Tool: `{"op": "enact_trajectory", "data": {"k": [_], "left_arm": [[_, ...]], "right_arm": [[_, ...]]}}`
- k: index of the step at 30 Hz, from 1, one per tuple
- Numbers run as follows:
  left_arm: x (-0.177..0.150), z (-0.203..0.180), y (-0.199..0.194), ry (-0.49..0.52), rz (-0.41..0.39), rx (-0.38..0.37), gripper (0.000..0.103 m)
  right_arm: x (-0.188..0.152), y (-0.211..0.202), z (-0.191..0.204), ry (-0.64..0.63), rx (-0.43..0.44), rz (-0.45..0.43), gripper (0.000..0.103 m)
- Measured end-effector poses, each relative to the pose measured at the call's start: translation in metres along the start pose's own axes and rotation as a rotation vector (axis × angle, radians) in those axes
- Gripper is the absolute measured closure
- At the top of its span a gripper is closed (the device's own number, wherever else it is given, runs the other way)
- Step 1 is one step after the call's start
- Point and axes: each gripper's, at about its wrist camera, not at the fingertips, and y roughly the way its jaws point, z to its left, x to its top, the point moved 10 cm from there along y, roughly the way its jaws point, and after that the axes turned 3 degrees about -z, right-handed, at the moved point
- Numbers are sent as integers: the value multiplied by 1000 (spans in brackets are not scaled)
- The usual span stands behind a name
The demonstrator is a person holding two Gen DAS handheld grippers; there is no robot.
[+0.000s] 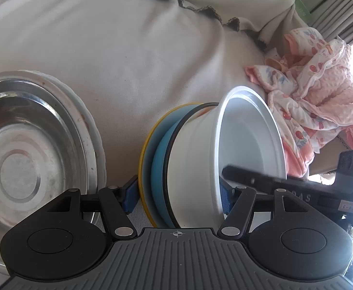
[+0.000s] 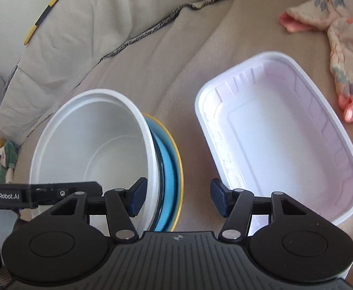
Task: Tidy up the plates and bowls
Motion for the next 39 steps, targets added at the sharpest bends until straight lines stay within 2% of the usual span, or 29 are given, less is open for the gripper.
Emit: {"op": "enact_trajectory", "data": {"k": [2,6,10,12,14,18,22,29,33,37,39], "left_arm": [[0,-1,1,0,-2,8,36],[-2,-2,4,3,-3,11,35],[-3,0,2,-10,-2,-8,36],[-5,1,-3,-13,4,-10,37],[-7,2,-8,-3,22,8,37],[-13,14,-16,-13,35,47,37],[-16,19,-18,-40,40,33,37],[-12,9,-15,16,36,88,35],[-11,10,-8,6,44,108,34],[-10,7,-4,29,30,135,33],[-9,7,-3,40,25,148,33]], "right_arm": [[8,3,0,-29,-43,-31,44],[-4,22,10,38,78,84,44],[-12,23,19,26,103,68,44],[-13,22,25,46,134,70,38],[-13,23,29,61,121,65,38],[-16,31,38,71,174,103,38],[-18,35,46,12,162,102,37],[-18,34,35,-11,143,117,36],[-20,35,34,4,186,134,36],[-21,37,36,-1,183,139,39],[-21,37,37,15,194,141,45]]}}
